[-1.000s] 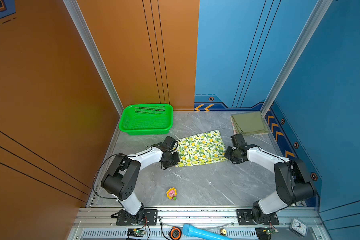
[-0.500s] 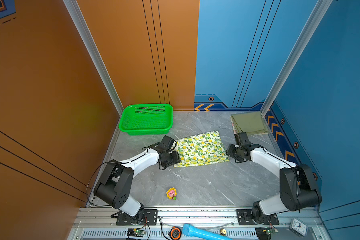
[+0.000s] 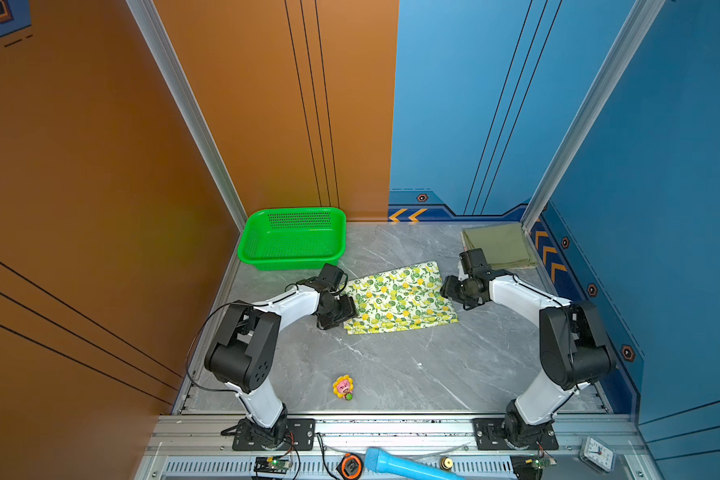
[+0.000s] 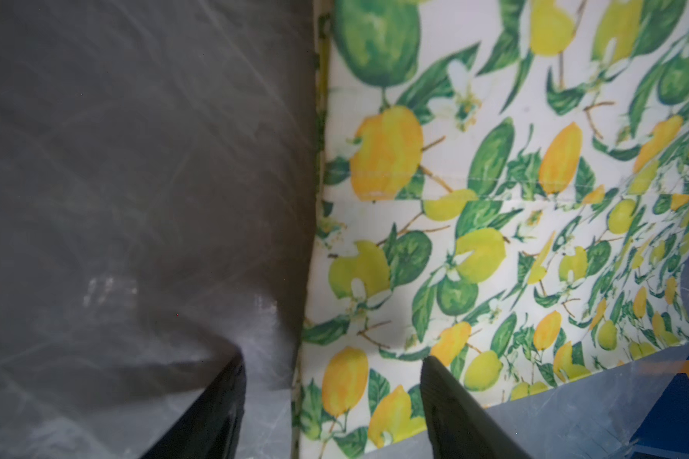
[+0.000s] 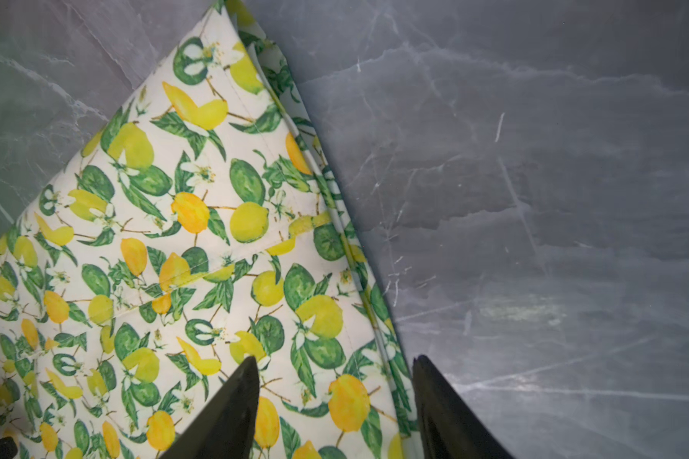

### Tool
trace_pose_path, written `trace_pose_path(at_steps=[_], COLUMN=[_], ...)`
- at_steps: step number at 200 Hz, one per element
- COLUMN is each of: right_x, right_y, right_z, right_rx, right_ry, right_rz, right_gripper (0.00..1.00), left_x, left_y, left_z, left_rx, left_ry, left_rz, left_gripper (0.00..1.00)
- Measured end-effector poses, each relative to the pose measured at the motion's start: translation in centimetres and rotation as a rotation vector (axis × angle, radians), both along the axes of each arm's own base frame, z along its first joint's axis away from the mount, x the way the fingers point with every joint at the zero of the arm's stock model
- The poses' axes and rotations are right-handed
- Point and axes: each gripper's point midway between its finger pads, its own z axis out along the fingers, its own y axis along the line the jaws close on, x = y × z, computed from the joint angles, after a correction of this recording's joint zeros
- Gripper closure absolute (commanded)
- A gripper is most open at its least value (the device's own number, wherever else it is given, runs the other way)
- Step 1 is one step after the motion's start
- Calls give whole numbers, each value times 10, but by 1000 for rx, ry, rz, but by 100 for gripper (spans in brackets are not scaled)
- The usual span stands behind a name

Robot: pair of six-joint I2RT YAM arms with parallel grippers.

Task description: Fold and stack the skirts

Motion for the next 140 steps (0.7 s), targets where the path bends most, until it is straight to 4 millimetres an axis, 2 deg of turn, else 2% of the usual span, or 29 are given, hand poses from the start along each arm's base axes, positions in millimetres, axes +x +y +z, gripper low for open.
trace_pose_path(at_steps=[39,62,75,104,140], right_x=[3,2,4,6,10], right_y=[1,0,0,2,6], right_z=[-18,-31,-31,-34,-36], right_rx=[-32,-60,-69,-88,-100], right_ry=[42,68,64,66,61], right_rz=[46,74,80,106,131], right_gripper=[41,58,69,86,97], left_x=[10,12,14,19,26], left_y=[-5,-4,-5,-7,-11], left_z=[0,0,0,0,-1], left_rx=[-10,-10,-12,-15,-19], left_ry=[-4,-3,-6,-11,-23], left_rz=[-3,1,1,-3,-11], left_gripper=[29,29,29,30,32])
